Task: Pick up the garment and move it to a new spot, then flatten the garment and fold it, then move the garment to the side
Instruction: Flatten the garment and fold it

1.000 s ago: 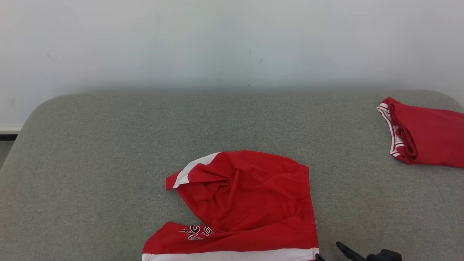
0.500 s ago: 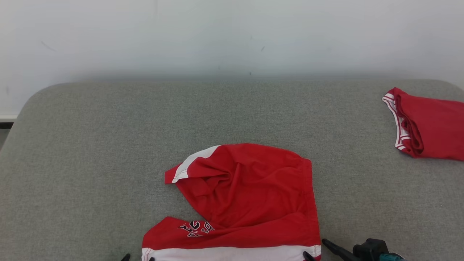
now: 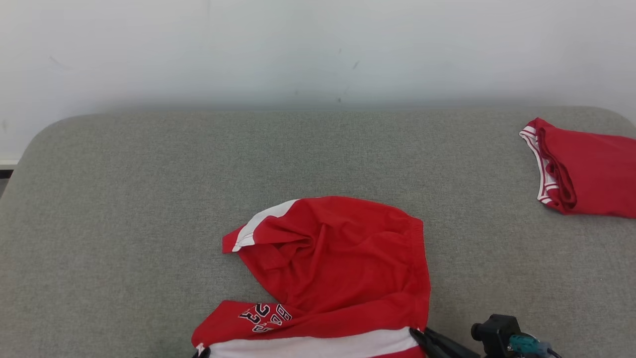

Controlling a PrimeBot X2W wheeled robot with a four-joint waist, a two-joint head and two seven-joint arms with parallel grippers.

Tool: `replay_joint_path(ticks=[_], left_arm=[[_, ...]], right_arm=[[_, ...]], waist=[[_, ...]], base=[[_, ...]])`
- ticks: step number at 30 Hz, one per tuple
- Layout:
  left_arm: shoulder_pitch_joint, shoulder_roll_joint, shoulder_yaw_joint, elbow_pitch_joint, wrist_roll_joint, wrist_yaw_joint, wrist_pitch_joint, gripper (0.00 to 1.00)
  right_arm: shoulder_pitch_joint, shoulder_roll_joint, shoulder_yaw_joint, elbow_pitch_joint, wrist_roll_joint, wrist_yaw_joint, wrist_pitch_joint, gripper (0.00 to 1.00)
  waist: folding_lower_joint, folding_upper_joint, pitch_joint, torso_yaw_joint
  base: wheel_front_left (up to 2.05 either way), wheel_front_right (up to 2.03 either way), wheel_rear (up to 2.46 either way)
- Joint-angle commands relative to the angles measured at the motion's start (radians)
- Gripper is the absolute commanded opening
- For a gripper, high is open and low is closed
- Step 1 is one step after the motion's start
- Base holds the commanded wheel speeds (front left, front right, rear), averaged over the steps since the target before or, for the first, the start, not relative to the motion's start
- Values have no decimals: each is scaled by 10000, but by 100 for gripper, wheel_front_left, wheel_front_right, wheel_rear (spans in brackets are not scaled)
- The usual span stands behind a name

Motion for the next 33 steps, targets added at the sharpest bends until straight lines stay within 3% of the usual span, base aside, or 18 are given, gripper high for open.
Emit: replay_joint_path(ticks=[1,11,19,25,33], left_arm=[[-47,39,113,-107,-23,22,-107,0],[62,37,1516,-1974,891,59,-174,0],[-1855,213,1803,-2562,1009,42,38,0],[-5203,569,1776,-2794,737,24,940,0],[-10576,802,1479,-2026,90,21,1981,0]], right_arm=[[-31,-77,-151,-137,-124,-21,-55,0],[528,-323,-1533,-1854,-627,-21,-54,0],[-587,-137,-2557,-2545,-290,-21,-55,0],[-3109,133,-3284,-2165,192,-21,150,0],[-8076,754,-4276,-821,379,-21,1195,0]], waist=[[-1,-1,-25,-7],[-1,-1,-56,62],[-1,-1,527,-74],[-1,-1,1980,-330],[-1,-1,4314,-618]], base=[[0,0,0],[0,0,0],[0,0,0],[0,0,0],[0,0,0]])
